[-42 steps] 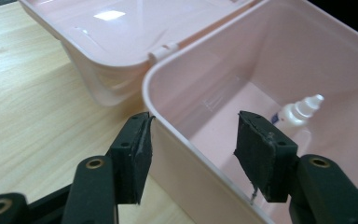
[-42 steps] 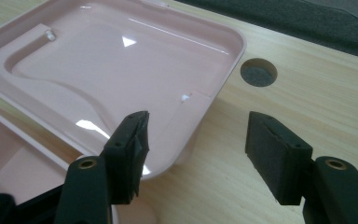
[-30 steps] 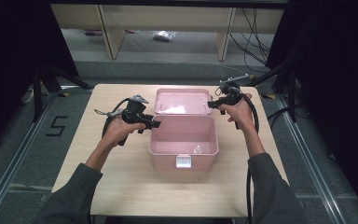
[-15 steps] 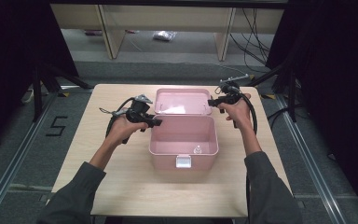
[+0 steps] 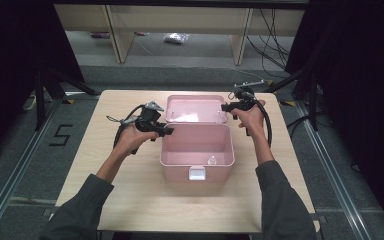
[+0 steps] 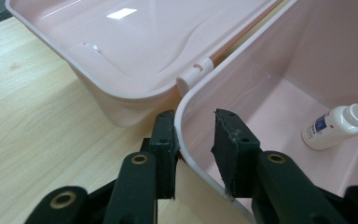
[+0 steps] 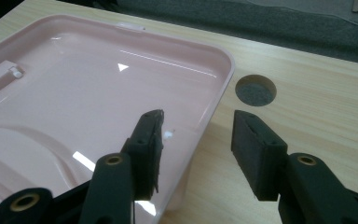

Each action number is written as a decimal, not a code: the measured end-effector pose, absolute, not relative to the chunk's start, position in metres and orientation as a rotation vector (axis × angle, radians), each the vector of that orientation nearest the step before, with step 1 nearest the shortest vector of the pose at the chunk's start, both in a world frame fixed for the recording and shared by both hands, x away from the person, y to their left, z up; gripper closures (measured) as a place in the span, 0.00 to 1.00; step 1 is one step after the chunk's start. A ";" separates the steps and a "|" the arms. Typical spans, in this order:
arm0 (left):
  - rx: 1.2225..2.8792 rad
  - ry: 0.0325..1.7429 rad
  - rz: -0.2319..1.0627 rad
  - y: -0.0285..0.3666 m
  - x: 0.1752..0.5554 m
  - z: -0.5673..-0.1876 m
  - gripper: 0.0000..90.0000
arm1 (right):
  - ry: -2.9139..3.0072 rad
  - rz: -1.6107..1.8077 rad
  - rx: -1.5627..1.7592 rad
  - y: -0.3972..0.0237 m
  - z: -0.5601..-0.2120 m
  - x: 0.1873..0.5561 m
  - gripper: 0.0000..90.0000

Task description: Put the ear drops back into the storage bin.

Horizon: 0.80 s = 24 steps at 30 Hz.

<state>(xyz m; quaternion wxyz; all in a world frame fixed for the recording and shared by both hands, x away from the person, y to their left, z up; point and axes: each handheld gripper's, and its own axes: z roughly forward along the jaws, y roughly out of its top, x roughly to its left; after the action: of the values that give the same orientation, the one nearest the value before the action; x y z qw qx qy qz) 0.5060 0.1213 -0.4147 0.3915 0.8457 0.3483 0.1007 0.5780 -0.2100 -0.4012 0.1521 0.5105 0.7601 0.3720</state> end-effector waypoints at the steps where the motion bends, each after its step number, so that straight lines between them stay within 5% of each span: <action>1: 2.150 0.883 0.251 0.122 0.506 -0.415 0.77 | 2.177 1.068 1.464 -0.209 -0.401 0.578 0.62; 24: 2.144 0.880 0.252 0.122 0.505 -0.414 0.77 | 2.156 0.916 1.475 -0.190 -0.398 0.595 0.72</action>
<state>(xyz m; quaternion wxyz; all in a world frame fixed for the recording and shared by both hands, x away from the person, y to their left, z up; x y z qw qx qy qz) 0.5052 0.1219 -0.4144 0.3941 0.8452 0.3470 0.0995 0.5947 -0.1901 -0.3984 0.1857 0.5238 0.7652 0.3250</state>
